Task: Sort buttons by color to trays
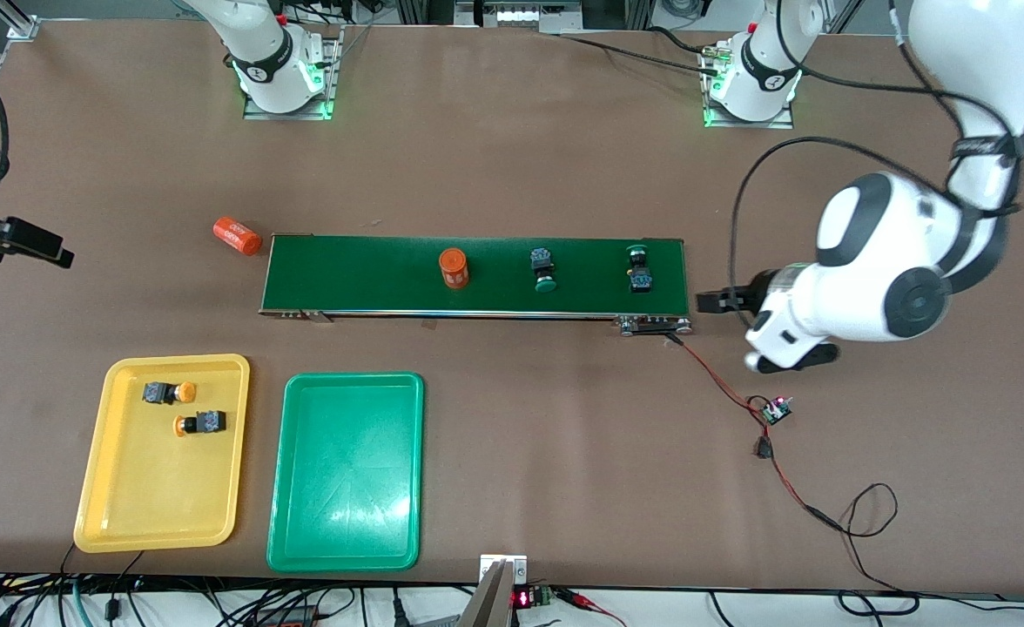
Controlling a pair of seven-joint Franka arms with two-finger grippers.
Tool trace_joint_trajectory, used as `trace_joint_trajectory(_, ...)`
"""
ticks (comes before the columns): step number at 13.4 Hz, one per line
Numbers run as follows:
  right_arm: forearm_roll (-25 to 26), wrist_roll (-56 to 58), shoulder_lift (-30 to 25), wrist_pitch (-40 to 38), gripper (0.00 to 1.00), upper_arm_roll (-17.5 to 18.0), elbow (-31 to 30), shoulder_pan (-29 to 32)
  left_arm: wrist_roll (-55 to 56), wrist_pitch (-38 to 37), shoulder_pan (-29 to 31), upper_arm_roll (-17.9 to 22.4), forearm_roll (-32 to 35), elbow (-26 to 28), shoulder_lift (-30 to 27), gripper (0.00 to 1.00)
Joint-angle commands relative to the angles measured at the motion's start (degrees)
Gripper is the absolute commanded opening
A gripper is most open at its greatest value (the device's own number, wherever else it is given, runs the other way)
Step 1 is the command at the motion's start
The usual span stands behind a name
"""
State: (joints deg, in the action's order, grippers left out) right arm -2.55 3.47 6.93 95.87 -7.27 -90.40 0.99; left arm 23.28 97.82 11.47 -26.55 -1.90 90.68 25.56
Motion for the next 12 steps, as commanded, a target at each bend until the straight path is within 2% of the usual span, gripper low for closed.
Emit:
trace_joint_trajectory(1, 1.5, -0.39, -0.25, -0.16, 1.0, 2.88, -1.18, 2.17, -8.13, -0.79, -1.36, 5.61, 2.52, 0.55, -4.72, 1.0)
trace_joint_trajectory(4, 2.2, -0.48, -0.07, 0.19, 1.0, 2.88, -2.23, 1.91, -15.42, -0.52, -1.54, 12.03, 2.52, 0.98, -9.99, 1.0)
trace_joint_trajectory(7, 2.2, -1.27, 1.5, 0.9, 1.0, 3.14, -3.11, -0.8, -20.11, -0.44, -5.13, 19.59, 2.6, 1.6, -15.26, 1.0)
trace_joint_trajectory(9, 1.5, -1.45, 2.73, 0.89, 1.0, 3.23, -2.68, -4.31, -20.02, -1.05, -5.67, 20.48, 2.69, 2.56, -18.87, 1.0)
trace_joint_trajectory(11, -0.42, -1.62, 3.96, 0.98, 1.0, 3.23, -2.5, -6.69, -20.55, -2.1, -5.93, 20.84, 2.61, 6.6, -23.88, 1.0)
trace_joint_trajectory(12, -2.0, -1.54, 4.66, 0.81, 1.0, 3.23, -2.24, -8.44, -20.64, -2.45, -7.41, 22.49, 2.61, 6.35, -24.5, 1.0)
